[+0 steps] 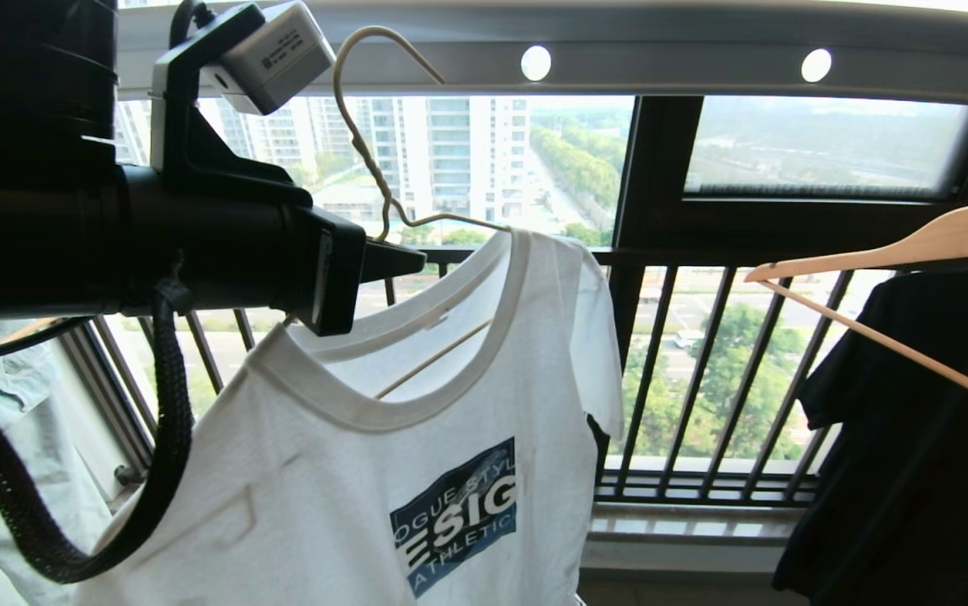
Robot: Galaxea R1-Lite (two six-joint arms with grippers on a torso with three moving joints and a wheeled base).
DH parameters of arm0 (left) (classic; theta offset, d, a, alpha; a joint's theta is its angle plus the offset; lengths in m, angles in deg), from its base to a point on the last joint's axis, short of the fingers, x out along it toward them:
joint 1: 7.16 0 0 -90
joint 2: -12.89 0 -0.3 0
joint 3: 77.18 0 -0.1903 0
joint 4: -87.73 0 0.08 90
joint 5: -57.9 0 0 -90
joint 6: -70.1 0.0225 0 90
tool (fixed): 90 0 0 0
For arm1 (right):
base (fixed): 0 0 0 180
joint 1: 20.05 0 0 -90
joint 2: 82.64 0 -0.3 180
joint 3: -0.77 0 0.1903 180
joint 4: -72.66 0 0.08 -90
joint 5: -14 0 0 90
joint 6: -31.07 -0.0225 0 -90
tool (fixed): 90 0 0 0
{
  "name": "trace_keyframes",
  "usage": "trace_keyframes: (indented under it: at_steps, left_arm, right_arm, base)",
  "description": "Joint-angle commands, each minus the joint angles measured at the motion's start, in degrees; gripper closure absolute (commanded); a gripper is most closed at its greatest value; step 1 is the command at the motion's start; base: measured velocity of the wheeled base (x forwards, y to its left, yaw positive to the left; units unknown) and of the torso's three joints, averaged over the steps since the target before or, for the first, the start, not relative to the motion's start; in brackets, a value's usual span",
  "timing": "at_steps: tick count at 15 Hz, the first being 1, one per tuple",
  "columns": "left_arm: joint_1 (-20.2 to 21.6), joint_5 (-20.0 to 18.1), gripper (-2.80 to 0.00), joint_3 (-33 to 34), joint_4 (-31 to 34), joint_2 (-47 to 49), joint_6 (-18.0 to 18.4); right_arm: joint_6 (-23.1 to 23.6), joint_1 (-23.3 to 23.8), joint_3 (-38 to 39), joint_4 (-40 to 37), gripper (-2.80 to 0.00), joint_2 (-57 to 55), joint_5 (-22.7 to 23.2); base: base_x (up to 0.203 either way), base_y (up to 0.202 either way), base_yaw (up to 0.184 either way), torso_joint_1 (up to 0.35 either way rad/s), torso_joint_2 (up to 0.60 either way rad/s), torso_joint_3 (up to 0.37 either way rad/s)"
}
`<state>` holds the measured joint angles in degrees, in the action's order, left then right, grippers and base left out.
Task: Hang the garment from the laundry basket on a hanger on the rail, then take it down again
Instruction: Take the clothes off the clothes rack
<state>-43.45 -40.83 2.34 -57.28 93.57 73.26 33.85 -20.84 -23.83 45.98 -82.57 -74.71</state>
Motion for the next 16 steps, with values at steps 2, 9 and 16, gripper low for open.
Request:
trace_keyframes:
  at_steps: [2, 9, 16]
  left_arm:
    - [-0.01, -0.19, 0.0, 4.53, 7.63, -6.98, -0.7]
    - [0.88, 0.09, 0.0, 25.06, -14.36, -7.64, -4.57]
    - [3.0, 0.28, 0.0, 27.86, -24.25, 4.06, -4.37]
  right_arm:
    - [0.03, 0.0, 0.0, -0.04, 0.0, -0.07, 0.03]
    - [0.47, 0.0, 0.0, -0.04, 0.0, -0.07, 0.11]
    - [0.91, 0.0, 0.0, -0.04, 0.0, -0.07, 0.11]
  base:
    - [0.0, 0.0, 0.0, 0.0, 0.0, 0.0]
    - [0.0, 0.0, 0.0, 0.0, 0.0, 0.0]
    - [0.0, 0.0, 0.0, 0.0, 0.0, 0.0]
